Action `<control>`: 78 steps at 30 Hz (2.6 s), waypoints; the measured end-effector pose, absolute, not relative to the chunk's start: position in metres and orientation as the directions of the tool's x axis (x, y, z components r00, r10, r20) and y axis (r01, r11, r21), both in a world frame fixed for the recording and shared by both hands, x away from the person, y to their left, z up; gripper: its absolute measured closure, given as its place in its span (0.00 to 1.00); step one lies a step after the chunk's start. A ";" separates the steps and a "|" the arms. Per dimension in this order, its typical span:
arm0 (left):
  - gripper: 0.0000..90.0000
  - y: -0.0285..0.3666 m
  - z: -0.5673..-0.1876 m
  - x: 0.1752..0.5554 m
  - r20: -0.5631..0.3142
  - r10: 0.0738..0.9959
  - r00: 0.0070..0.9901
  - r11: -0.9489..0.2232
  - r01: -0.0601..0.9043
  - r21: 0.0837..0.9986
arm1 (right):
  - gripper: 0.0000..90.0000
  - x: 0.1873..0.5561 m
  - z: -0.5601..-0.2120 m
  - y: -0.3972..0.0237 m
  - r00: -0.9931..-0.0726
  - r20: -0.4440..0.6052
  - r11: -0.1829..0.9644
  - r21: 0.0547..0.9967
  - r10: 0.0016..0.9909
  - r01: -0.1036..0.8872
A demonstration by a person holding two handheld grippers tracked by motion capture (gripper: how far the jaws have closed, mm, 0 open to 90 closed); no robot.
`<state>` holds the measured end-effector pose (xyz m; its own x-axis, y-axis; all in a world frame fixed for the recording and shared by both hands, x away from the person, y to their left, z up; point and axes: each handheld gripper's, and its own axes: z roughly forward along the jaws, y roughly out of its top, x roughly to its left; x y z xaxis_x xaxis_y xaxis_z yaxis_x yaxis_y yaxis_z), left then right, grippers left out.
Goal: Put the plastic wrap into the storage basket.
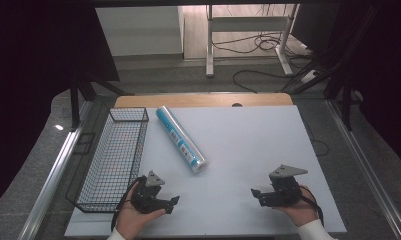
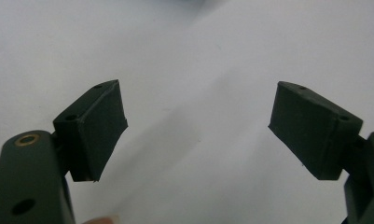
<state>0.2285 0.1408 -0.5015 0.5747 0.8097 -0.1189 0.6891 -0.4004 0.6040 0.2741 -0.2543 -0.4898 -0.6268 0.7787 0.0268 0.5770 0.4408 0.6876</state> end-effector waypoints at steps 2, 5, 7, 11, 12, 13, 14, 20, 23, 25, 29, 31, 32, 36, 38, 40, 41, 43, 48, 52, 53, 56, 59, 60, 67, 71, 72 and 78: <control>0.20 0.141 -0.502 0.228 -0.119 0.808 0.578 -0.402 0.687 0.606 | 0.18 0.276 -0.488 -0.252 -0.626 0.028 0.439 0.688 0.779 0.578; 0.20 0.141 -0.502 0.229 -0.119 0.806 0.579 -0.404 0.687 0.604 | 0.18 0.277 -0.486 -0.250 -0.629 0.039 0.432 0.694 0.777 0.576; 0.20 0.141 -0.502 0.229 -0.120 0.806 0.579 -0.402 0.686 0.606 | 0.18 0.278 -0.483 -0.248 -0.627 0.043 0.426 0.698 0.778 0.576; 0.20 0.141 -0.501 0.230 -0.122 0.803 0.583 -0.404 0.684 0.607 | 0.19 0.280 -0.479 -0.244 -0.630 0.049 0.422 0.702 0.775 0.573; 0.20 0.141 -0.501 0.230 -0.126 0.804 0.582 -0.401 0.685 0.608 | 0.19 0.283 -0.475 -0.242 -0.629 0.068 0.408 0.707 0.774 0.578; 0.20 0.141 -0.500 0.230 -0.126 0.804 0.581 -0.399 0.686 0.609 | 0.19 0.285 -0.473 -0.240 -0.629 0.076 0.402 0.709 0.773 0.580; 0.20 0.141 -0.500 0.230 -0.126 0.804 0.580 -0.399 0.686 0.609 | 0.19 0.287 -0.472 -0.238 -0.629 0.079 0.401 0.708 0.773 0.581; 0.20 0.143 -0.501 0.231 -0.126 0.806 0.579 -0.397 0.686 0.609 | 0.20 0.303 -0.462 -0.218 -0.638 0.069 0.411 0.711 0.767 0.571; 0.20 0.143 -0.502 0.231 -0.124 0.806 0.579 -0.400 0.686 0.607 | 0.20 0.312 -0.460 -0.208 -0.645 0.077 0.417 0.703 0.760 0.576; 0.20 0.142 -0.502 0.230 -0.124 0.805 0.581 -0.402 0.687 0.606 | 0.21 0.317 -0.460 -0.201 -0.649 0.076 0.425 0.698 0.757 0.577; 0.20 0.142 -0.502 0.230 -0.123 0.805 0.581 -0.402 0.686 0.606 | 0.21 0.324 -0.460 -0.189 -0.657 0.080 0.434 0.691 0.750 0.578; 0.20 0.142 -0.502 0.229 -0.123 0.804 0.581 -0.403 0.686 0.606 | 0.21 0.331 -0.459 -0.177 -0.666 0.084 0.438 0.691 0.741 0.574; 0.20 0.142 -0.502 0.229 -0.124 0.804 0.581 -0.403 0.686 0.606 | 0.21 0.333 -0.458 -0.173 -0.668 0.090 0.437 0.690 0.739 0.576; 0.20 0.142 -0.502 0.229 -0.125 0.803 0.582 -0.403 0.686 0.606 | 0.21 0.340 -0.458 -0.163 -0.675 0.089 0.449 0.682 0.732 0.577; 0.20 0.142 -0.502 0.228 -0.125 0.802 0.585 -0.405 0.685 0.605 | 0.21 0.346 -0.458 -0.155 -0.677 0.086 0.457 0.675 0.731 0.579; 0.20 0.142 -0.502 0.228 -0.127 0.801 0.585 -0.405 0.687 0.603 | 0.21 0.350 -0.459 -0.150 -0.678 0.090 0.458 0.671 0.730 0.583; 0.20 0.142 -0.503 0.229 -0.128 0.801 0.585 -0.406 0.687 0.603 | 0.21 0.354 -0.460 -0.146 -0.677 0.091 0.460 0.667 0.730 0.586; 0.20 0.141 -0.503 0.229 -0.129 0.800 0.586 -0.407 0.687 0.601 | 0.21 0.359 -0.461 -0.140 -0.683 0.089 0.469 0.662 0.725 0.585; 0.20 0.142 -0.503 0.229 -0.128 0.801 0.586 -0.407 0.688 0.600 | 0.21 0.370 -0.462 -0.127 -0.691 0.097 0.473 0.660 0.716 0.583; 0.20 0.144 -0.501 0.228 -0.111 0.815 0.569 -0.390 0.680 0.621 | 0.21 0.379 -0.463 -0.115 -0.693 0.103 0.472 0.660 0.714 0.585; 0.20 0.144 -0.501 0.228 -0.111 0.815 0.569 -0.390 0.680 0.621 | 0.21 0.380 -0.463 -0.113 -0.693 0.101 0.474 0.658 0.714 0.585; 0.20 0.145 -0.500 0.228 -0.113 0.816 0.567 -0.388 0.681 0.620 | 0.21 0.385 -0.461 -0.106 -0.692 0.105 0.474 0.655 0.714 0.589; 0.20 0.144 -0.501 0.228 -0.130 0.807 0.576 -0.390 0.685 0.615 | 0.21 0.388 -0.460 -0.102 -0.697 0.100 0.481 0.654 0.710 0.584; 0.20 0.143 -0.501 0.227 -0.128 0.803 0.582 -0.397 0.682 0.614 | 0.21 0.391 -0.460 -0.096 -0.699 0.105 0.482 0.652 0.708 0.586; 0.20 0.142 -0.504 0.228 -0.112 0.806 0.582 -0.408 0.682 0.606 | 0.21 0.400 -0.462 -0.077 -0.711 0.115 0.494 0.641 0.694 0.587; 0.20 0.141 -0.504 0.228 -0.112 0.805 0.582 -0.410 0.683 0.604 | 0.21 0.406 -0.463 -0.067 -0.714 0.114 0.503 0.634 0.691 0.588; 0.20 0.141 -0.505 0.227 -0.111 0.803 0.585 -0.414 0.682 0.603 | 0.21 0.410 -0.463 -0.061 -0.712 0.112 0.506 0.627 0.693 0.592; 0.20 0.141 -0.505 0.228 -0.111 0.801 0.588 -0.418 0.683 0.599 | 0.20 0.420 -0.467 -0.044 -0.717 0.102 0.528 0.607 0.689 0.593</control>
